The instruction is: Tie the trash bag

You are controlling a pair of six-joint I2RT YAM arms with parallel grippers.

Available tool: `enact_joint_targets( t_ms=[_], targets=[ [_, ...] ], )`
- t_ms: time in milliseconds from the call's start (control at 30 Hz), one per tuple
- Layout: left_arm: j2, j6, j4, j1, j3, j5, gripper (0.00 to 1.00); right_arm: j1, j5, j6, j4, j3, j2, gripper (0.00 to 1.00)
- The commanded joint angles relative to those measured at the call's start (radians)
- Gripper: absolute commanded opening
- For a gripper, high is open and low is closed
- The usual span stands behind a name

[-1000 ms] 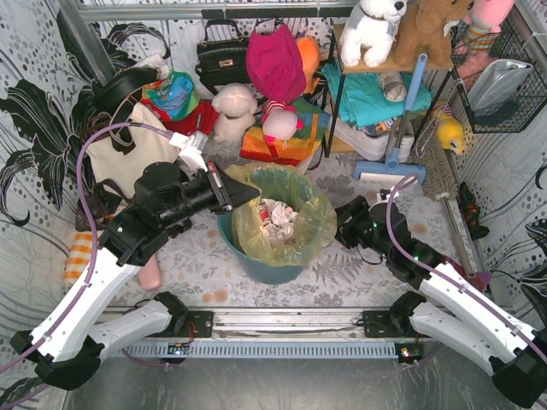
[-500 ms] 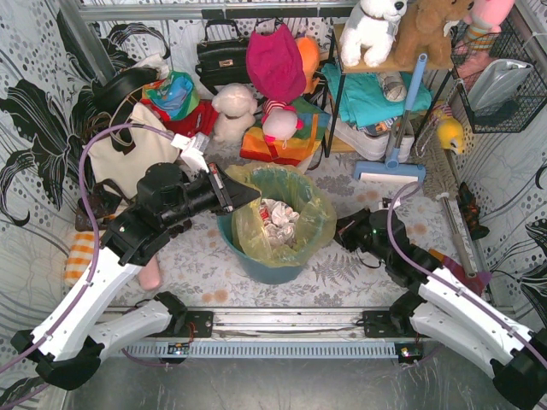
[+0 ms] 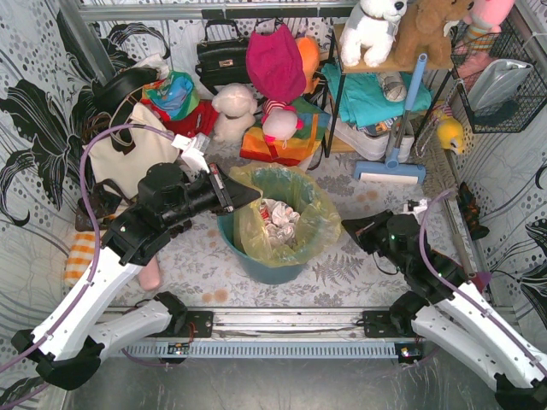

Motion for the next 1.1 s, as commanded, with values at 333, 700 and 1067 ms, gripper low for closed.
enact_joint_targets(
  t_ms=[333, 700, 1067],
  targets=[
    [-0.004, 0.003, 0.035, 0.004, -0.005, 0.009, 0.0, 0.007, 0.15, -0.214, -0.267, 0.221, 0.116, 0.0],
    [-0.003, -0.004, 0.047, 0.004, -0.012, 0.011, 0.0, 0.007, -0.019, -0.236, -0.1, 0.169, 0.151, 0.53],
    [-0.008, -0.009, 0.05, 0.004, -0.01, 0.012, 0.0, 0.007, -0.147, -0.07, 0.169, -0.019, 0.177, 0.57]
  ],
)
